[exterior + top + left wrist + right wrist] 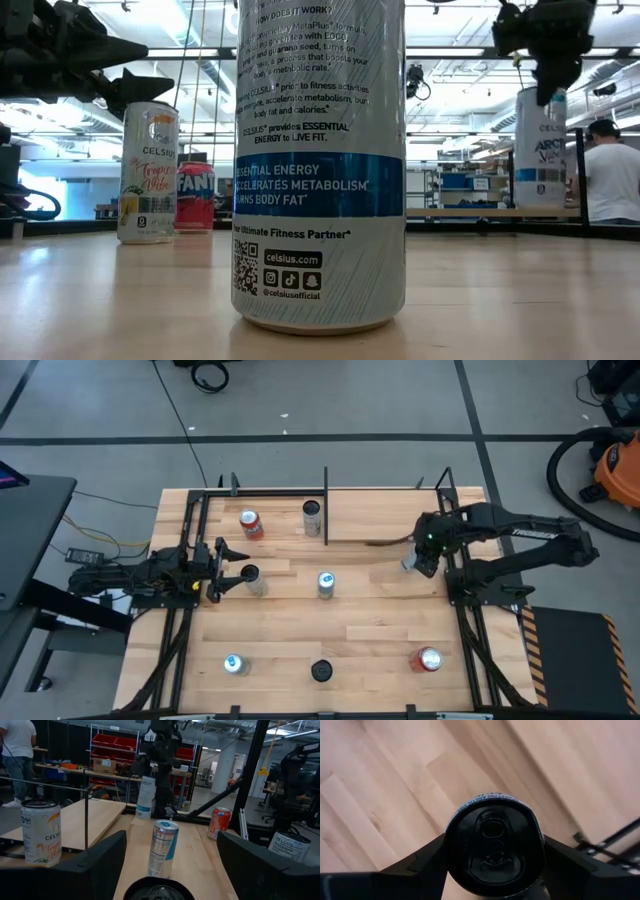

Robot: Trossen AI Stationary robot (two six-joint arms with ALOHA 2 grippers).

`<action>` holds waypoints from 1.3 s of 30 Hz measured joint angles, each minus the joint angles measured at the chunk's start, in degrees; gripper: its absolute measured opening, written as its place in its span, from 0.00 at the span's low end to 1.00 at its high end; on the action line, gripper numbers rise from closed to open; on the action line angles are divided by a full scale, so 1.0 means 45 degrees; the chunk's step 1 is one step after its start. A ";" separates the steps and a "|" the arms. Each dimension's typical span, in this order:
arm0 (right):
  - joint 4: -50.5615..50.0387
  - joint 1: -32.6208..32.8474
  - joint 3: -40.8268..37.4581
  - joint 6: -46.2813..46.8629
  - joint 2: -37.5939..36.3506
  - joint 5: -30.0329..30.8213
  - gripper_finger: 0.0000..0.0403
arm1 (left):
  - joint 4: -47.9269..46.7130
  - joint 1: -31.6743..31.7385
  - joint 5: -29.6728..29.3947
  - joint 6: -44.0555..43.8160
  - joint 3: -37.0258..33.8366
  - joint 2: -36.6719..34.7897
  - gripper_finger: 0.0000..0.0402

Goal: Place canned beverage on shelf
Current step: Put the white blue right soda can on the shelf

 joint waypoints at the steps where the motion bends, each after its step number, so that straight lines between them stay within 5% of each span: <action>1: -0.0114 -0.0286 0.0288 -0.0290 0.0164 0.0035 0.67 | 0.0000 -0.0001 0.0000 0.0000 0.0005 0.0002 0.78; 16: -0.0821 -0.4310 0.5336 -0.3677 0.3429 -0.0165 0.67 | 0.0000 -0.0004 0.0000 0.0502 0.0003 0.0002 0.78; 39: -0.0582 -0.6147 1.2104 -0.6495 1.0603 -0.1375 0.67 | -0.0558 0.0000 0.0000 0.0520 0.0005 0.0002 0.78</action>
